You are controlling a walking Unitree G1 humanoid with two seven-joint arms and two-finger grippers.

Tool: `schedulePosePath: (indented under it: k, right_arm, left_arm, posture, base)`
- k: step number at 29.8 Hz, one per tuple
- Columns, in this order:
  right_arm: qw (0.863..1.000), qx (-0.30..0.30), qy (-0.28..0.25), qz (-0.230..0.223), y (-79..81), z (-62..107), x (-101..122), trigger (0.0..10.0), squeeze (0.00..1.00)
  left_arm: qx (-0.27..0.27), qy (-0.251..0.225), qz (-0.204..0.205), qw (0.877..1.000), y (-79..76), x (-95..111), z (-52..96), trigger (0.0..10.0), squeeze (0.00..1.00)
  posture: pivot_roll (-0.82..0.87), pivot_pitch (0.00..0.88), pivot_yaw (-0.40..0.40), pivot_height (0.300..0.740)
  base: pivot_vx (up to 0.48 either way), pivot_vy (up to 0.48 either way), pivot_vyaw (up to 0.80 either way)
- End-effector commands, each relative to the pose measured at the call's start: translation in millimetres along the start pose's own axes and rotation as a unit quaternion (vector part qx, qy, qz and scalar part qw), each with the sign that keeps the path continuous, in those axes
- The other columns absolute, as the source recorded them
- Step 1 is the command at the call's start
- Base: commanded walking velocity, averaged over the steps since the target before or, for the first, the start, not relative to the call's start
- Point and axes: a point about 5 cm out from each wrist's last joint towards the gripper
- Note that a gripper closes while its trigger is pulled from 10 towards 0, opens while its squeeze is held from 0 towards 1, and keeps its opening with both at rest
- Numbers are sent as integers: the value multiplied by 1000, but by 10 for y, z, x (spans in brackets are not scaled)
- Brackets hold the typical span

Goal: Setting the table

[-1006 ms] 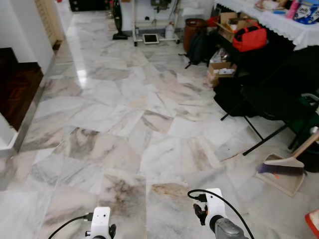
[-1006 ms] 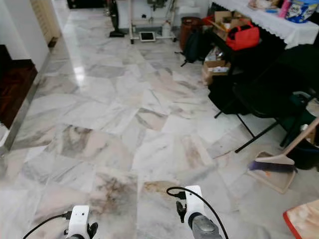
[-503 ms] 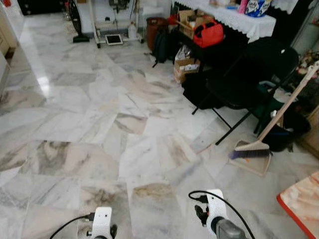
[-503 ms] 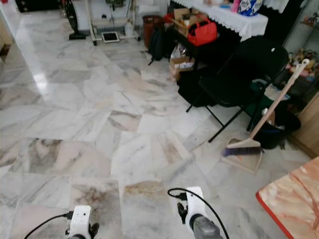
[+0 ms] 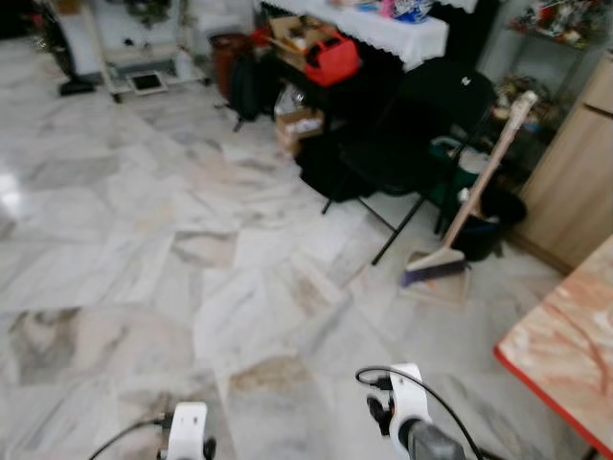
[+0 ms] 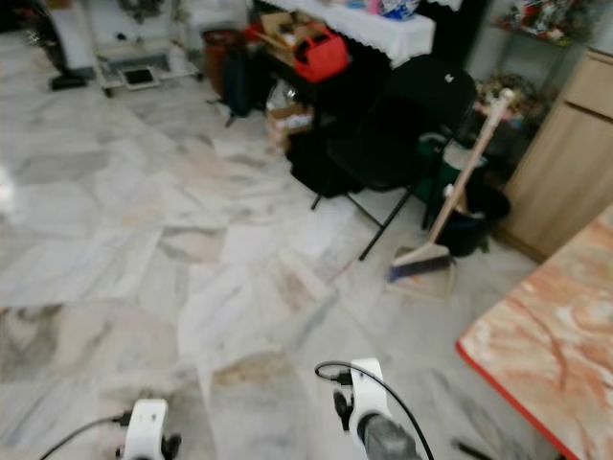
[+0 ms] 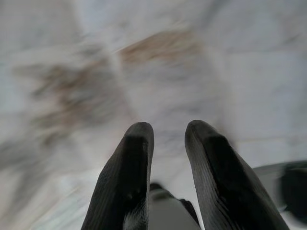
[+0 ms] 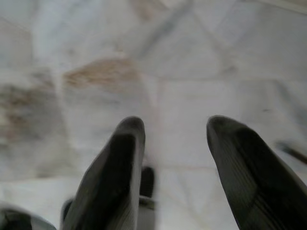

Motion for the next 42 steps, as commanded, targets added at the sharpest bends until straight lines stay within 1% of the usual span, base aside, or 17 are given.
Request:
schedulePosePath:
  k: [1, 42]
  right_arm:
    - [1000, 3, 0, -2, 39, -7, 3, 10000, 0]
    - [1000, -3, 4, -11, 36, -2, -25, 10000, 0]
  left_arm:
    - [5, 13, -2, 1000, 47, -88, 30, 10000, 0]
    - [-6, 12, -2, 1000, 24, -65, 21, 10000, 0]
  posture:
    - [96, 0, -30, 740]
    - [90, 0, -24, 740]
  base:
    - [0, 0, -756]
    - [0, 0, -756]
Point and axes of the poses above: a point about 5 cm out from each wrist's last joint towards the gripper, its own z axis pointing back from the gripper into the wrist, its own x axis along the axis of the wrist's last joint, y = z × x, and after that the axes turned 2 degrees about z, right-handed
